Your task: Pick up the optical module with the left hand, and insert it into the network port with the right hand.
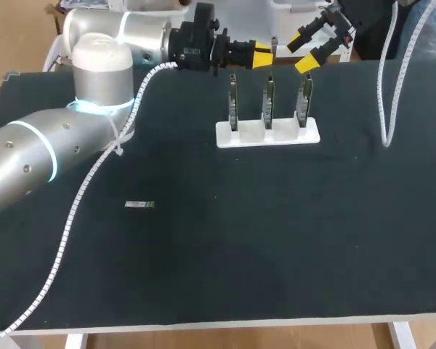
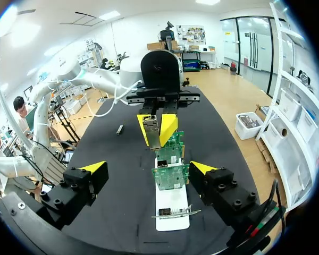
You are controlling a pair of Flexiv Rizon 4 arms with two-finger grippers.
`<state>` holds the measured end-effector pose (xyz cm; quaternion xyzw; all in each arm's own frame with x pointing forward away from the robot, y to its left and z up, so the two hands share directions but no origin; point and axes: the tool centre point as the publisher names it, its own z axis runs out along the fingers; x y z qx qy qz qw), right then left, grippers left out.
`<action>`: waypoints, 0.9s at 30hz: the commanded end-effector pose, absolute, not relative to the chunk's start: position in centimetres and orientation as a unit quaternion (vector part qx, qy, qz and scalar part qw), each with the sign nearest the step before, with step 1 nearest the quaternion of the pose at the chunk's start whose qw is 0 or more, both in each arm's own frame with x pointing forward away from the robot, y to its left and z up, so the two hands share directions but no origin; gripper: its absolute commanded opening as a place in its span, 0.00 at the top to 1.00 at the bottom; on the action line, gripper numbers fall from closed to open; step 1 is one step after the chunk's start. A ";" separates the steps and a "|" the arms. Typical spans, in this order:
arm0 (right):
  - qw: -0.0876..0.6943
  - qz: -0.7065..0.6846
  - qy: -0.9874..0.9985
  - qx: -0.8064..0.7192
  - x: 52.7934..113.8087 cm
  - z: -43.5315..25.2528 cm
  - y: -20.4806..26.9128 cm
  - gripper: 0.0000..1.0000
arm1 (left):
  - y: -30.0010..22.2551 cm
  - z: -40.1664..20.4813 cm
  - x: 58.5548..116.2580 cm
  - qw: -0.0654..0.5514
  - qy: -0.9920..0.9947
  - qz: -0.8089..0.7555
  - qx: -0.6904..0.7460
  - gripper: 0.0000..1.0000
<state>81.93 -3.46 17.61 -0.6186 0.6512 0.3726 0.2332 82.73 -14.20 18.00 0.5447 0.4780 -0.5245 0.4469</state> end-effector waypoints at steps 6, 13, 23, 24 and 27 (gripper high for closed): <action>-0.024 0.594 0.458 -0.661 82.7 17.7 -3.5 0.00 | -13.9 17.9 83.1 0.442 0.481 -0.528 0.543 1.00; -0.024 0.594 0.458 -0.661 82.7 17.7 -3.5 0.00 | -14.0 18.0 83.1 0.443 0.481 -0.527 0.543 1.00; -0.024 0.594 0.458 -0.661 82.7 17.7 -3.5 0.00 | -14.3 18.0 83.1 0.444 0.482 -0.528 0.540 1.00; -0.024 0.594 0.458 -0.661 82.7 17.7 -3.5 0.00 | -14.3 18.0 83.1 0.444 0.482 -0.528 0.540 1.00; -0.024 0.594 0.458 -0.661 82.7 17.7 -3.5 0.00 | -14.3 18.0 83.1 0.443 0.482 -0.528 0.541 1.00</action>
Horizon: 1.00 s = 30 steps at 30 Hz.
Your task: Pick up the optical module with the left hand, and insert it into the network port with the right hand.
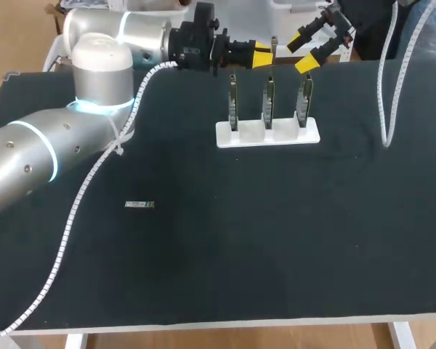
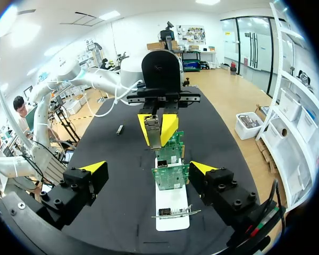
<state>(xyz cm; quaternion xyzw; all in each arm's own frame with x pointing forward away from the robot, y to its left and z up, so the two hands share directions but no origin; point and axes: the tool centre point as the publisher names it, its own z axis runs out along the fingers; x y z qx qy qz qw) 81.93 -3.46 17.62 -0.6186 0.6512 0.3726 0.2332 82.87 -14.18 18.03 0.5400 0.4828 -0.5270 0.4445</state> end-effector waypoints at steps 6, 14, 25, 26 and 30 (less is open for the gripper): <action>-0.024 0.594 0.458 -0.661 82.7 17.7 -3.5 0.00 | -14.3 17.8 82.9 0.440 0.482 -0.530 0.542 1.00; -0.024 0.594 0.458 -0.661 82.7 17.7 -3.5 0.00 | -14.3 17.5 83.0 0.438 0.481 -0.533 0.541 1.00; -0.024 0.594 0.458 -0.661 82.7 17.7 -3.5 0.00 | -14.7 17.2 83.2 0.434 0.481 -0.535 0.542 1.00; -0.024 0.594 0.458 -0.661 82.7 17.7 -3.5 0.00 | -14.7 17.2 83.2 0.434 0.481 -0.535 0.542 1.00; -0.024 0.594 0.458 -0.661 82.7 17.7 -3.5 0.00 | -14.8 17.4 83.3 0.435 0.482 -0.533 0.542 1.00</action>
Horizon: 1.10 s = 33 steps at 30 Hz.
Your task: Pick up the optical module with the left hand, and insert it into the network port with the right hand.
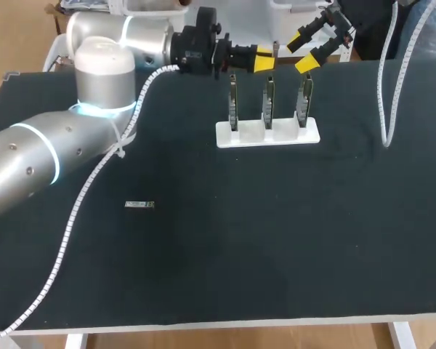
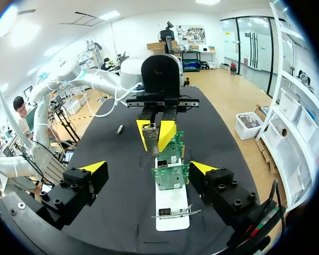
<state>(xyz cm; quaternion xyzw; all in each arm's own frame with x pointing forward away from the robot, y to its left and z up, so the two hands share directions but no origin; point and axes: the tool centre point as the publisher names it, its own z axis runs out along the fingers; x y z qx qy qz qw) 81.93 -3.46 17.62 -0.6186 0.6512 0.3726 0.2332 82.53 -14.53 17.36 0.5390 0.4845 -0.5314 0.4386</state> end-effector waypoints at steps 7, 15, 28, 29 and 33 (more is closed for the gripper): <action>-0.024 0.594 0.458 -0.661 82.7 17.7 -3.5 0.00 | -14.8 17.4 83.4 0.435 0.484 -0.532 0.541 1.00; -0.024 0.594 0.458 -0.661 82.7 17.7 -3.5 0.00 | -14.5 17.3 83.5 0.435 0.491 -0.529 0.538 1.00; -0.024 0.594 0.458 -0.661 82.7 17.7 -3.5 0.00 | -14.5 17.1 83.6 0.434 0.493 -0.528 0.538 1.00; -0.024 0.594 0.458 -0.661 82.7 17.7 -3.5 0.00 | -14.5 17.1 83.6 0.434 0.493 -0.528 0.538 1.00; -0.024 0.594 0.458 -0.661 82.7 17.7 -3.5 0.00 | -14.5 17.1 83.6 0.434 0.493 -0.528 0.538 1.00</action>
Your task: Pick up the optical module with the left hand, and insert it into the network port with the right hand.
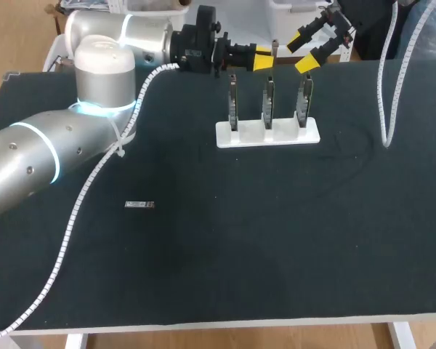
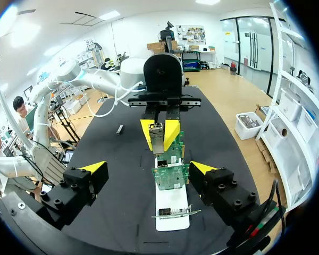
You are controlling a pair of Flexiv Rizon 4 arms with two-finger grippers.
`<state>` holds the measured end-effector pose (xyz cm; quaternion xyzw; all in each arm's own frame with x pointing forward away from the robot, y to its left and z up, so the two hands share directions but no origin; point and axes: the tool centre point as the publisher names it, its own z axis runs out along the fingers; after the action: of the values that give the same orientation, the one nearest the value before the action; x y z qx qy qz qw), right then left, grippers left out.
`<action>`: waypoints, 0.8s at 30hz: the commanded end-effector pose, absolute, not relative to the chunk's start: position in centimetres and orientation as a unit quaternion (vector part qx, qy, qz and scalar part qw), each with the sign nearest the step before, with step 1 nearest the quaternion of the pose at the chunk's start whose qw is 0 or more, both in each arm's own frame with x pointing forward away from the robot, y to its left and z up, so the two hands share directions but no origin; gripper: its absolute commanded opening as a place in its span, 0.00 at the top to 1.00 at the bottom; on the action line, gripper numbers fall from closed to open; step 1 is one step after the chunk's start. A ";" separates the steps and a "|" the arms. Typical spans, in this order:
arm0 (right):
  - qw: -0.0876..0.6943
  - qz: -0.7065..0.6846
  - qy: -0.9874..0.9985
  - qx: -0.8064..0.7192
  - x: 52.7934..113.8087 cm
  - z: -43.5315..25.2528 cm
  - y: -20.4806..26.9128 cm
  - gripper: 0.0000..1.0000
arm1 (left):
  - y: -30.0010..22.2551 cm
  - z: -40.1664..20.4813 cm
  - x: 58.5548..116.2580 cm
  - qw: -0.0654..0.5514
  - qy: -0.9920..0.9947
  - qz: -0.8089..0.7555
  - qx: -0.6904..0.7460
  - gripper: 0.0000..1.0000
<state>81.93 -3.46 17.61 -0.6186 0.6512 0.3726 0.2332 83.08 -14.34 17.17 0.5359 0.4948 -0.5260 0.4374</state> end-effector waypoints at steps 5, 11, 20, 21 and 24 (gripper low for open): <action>-0.024 0.594 0.458 -0.661 82.7 17.7 -3.5 0.00 | -14.5 17.1 83.6 0.434 0.493 -0.528 0.538 1.00; -0.024 0.593 0.457 -0.663 82.7 17.7 -3.4 0.00 | -14.5 17.1 83.6 0.434 0.493 -0.528 0.538 1.00; -0.030 0.585 0.448 -0.675 83.2 18.4 -3.4 0.00 | -14.5 17.1 83.6 0.434 0.493 -0.528 0.538 1.00; -0.031 0.585 0.446 -0.676 83.2 18.5 -3.3 0.00 | -14.5 17.1 83.6 0.434 0.493 -0.528 0.538 1.00; -0.042 0.581 0.433 -0.687 83.3 18.8 -3.1 0.00 | -14.5 17.1 83.6 0.434 0.493 -0.528 0.538 1.00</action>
<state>82.43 -3.37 18.39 -0.6390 0.6376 0.3540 0.2447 83.08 -14.34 17.17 0.5359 0.4948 -0.5260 0.4375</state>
